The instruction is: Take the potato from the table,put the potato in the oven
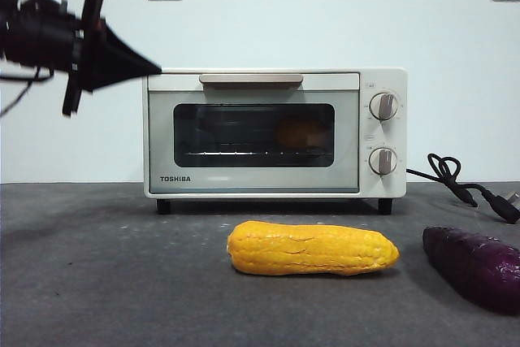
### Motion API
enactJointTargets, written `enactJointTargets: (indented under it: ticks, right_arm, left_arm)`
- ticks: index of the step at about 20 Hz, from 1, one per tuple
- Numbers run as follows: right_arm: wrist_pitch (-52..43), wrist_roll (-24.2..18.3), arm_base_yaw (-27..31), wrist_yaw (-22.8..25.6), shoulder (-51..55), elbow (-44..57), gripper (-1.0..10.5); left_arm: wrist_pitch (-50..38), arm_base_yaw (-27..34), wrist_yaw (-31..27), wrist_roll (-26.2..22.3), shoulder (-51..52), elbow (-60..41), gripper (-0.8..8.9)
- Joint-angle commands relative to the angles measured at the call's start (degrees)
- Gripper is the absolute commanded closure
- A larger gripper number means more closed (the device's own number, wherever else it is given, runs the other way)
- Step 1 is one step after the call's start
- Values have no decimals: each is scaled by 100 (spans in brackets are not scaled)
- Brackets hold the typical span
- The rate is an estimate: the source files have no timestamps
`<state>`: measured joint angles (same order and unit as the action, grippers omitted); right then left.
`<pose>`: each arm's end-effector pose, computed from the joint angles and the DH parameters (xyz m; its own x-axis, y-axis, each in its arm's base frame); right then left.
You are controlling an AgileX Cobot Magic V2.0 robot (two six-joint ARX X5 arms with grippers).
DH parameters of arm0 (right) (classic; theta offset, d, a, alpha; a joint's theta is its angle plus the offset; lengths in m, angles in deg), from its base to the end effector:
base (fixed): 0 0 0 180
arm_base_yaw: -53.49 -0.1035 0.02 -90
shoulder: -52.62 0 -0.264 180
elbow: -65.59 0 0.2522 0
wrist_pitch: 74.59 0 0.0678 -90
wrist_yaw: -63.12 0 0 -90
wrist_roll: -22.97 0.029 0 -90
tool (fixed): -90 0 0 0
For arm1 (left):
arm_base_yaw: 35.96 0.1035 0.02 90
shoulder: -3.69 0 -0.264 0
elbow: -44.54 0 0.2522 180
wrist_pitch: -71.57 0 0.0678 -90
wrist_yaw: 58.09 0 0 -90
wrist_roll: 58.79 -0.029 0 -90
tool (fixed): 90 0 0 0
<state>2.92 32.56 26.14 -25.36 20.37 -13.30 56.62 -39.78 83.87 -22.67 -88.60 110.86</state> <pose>0.0474 0.0236 0.3781 0.7743 0.3706 -0.5129 -0.3570 0.9251 0.1296 0.3391 -0.0455 0.2405 0.5510 -0.8261 -0.1178 0.5438 0.4626 -0.7002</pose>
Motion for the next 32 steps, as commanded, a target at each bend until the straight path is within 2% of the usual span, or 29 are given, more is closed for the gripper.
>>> enactJointTargets:
  ticks: [1,6,9,14,17,19,22,32]
  right_arm:
    - [-44,-144,-9,-11,0,44,381]
    - [-52,-492,-11,-17,-76,44,382]
    - [-109,-625,-11,-382,-192,44,383]
    - [-245,-719,-13,-1016,-463,44,383]
    - [-243,-734,-15,-1064,-586,44,394]
    - [-243,-737,-15,-1064,-636,44,561]
    - [-243,-739,-15,-1062,-656,44,975]
    - [-236,-713,-13,-1016,-675,44,946]
  left_arm:
    - [748,-103,-219,-647,575,0,820]
    - [3377,-603,-1762,-2330,2258,0,821]
    - [4581,-1003,-2761,-2889,3200,0,821]
    - [5755,-1558,-3593,-2905,4559,0,821]
    - [6262,-1770,-3869,-2874,5143,0,821]
    - [6575,-1814,-3871,-2868,5403,0,821]
    - [6876,-1814,-3856,-2870,5560,0,821]
    - [6933,-1814,-3845,-2870,5558,0,818]
